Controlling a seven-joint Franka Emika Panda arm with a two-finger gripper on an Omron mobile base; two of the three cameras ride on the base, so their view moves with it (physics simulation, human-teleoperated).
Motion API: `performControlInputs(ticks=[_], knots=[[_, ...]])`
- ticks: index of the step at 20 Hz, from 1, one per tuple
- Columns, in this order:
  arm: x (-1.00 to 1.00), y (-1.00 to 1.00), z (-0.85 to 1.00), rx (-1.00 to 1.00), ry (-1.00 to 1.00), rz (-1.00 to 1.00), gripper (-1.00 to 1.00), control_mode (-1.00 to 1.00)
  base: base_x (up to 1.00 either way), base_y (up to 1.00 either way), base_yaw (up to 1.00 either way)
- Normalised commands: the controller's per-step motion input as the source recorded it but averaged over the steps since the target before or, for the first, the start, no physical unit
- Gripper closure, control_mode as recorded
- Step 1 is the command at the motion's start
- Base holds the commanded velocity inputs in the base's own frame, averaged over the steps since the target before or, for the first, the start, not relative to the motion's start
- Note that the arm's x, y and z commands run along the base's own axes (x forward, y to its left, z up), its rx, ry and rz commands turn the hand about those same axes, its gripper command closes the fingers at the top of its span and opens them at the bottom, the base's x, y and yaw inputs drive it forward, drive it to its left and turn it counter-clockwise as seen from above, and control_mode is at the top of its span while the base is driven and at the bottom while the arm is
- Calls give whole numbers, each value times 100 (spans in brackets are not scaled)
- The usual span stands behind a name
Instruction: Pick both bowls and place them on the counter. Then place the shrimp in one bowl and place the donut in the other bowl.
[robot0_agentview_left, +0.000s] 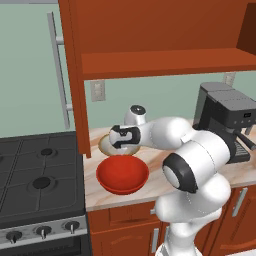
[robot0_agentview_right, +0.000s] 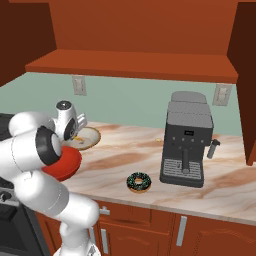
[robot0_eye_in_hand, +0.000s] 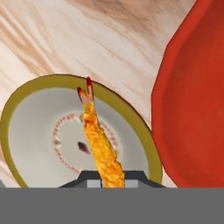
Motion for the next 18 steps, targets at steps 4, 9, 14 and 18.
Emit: performControlInputs(ticks=[4, 9, 14, 18], knots=[[3, 13, -12, 0, 0, 0, 100, -100, 0, 0, 0], [13, 11, -13, 0, 0, 0, 100, -100, 0, 0, 0], [15, 7, -8, 0, 0, 0, 100, -100, 0, 0, 0], [17, 4, -1, -1, 1, 0, 100, -100, 0, 0, 0]])
